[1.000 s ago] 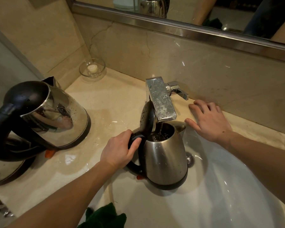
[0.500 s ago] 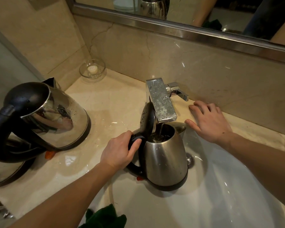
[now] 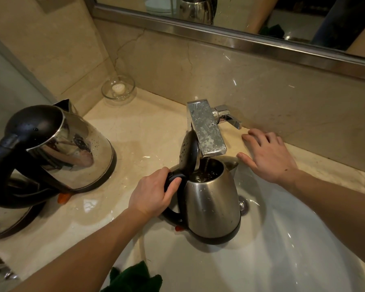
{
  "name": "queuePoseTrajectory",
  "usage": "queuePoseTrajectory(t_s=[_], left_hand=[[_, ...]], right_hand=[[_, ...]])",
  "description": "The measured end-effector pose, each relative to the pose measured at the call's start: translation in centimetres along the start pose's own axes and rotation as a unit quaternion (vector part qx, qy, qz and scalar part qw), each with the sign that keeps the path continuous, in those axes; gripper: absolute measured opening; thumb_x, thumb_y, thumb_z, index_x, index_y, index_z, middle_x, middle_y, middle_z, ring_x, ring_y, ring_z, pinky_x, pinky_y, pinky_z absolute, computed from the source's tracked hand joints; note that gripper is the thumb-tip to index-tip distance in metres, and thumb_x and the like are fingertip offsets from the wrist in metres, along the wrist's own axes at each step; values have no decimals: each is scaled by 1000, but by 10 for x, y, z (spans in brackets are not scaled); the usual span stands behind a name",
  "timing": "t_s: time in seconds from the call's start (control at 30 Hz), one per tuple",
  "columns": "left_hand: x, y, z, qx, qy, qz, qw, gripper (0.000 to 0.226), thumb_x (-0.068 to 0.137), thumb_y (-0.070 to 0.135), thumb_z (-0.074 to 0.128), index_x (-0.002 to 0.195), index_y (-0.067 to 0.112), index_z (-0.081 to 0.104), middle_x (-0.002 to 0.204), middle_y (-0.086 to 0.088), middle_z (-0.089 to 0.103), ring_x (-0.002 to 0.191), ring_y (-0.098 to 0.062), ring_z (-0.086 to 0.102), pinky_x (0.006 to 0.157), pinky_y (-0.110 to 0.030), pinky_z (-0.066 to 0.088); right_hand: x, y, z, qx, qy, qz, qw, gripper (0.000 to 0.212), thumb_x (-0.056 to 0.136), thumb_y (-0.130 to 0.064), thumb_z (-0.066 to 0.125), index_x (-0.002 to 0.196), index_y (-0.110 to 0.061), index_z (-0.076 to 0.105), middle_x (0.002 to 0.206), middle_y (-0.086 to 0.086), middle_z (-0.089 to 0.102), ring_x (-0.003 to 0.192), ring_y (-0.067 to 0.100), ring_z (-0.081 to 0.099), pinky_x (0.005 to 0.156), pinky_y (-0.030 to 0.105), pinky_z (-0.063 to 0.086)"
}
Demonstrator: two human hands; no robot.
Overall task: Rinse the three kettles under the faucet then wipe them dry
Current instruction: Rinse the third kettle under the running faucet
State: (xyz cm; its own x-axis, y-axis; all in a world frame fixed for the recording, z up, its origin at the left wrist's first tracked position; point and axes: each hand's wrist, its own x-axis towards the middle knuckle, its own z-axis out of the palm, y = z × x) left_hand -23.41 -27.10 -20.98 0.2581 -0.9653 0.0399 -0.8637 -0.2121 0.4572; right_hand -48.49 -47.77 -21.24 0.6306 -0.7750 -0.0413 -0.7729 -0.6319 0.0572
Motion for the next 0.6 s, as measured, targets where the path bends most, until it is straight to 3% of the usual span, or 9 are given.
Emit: queuePoseTrajectory(t_s=[0.1,0.37,0.6], left_hand=[[0,-1,0,2,5,5,1000,66,84,67,16,102,17,55,81,4,58,68,-14,55,62,-28,46],[0,1,-1,3,-5,1,1000,54,87,59,25,104,17,54,83,3,58,70,-15,55,64,-26,45],[0,-3,1,5,4,3,1000,66,84,68,15,103,18,54,82,4,59,69,-14,55,65,-32,50]], right_hand=[[0,0,0,5,3,0,1000,67,92,-67,16,133,-21,44,141,7,44,110,34,46,97,47,39],[0,0,0,3,3,0,1000,67,92,-67,15,134,-21,43,142,7,42,112,34,45,98,46,38],[0,0,0,0,2,-1,1000,67,92,-67,16,134,-22,43,143,6,41,111,34,45,96,46,38]])
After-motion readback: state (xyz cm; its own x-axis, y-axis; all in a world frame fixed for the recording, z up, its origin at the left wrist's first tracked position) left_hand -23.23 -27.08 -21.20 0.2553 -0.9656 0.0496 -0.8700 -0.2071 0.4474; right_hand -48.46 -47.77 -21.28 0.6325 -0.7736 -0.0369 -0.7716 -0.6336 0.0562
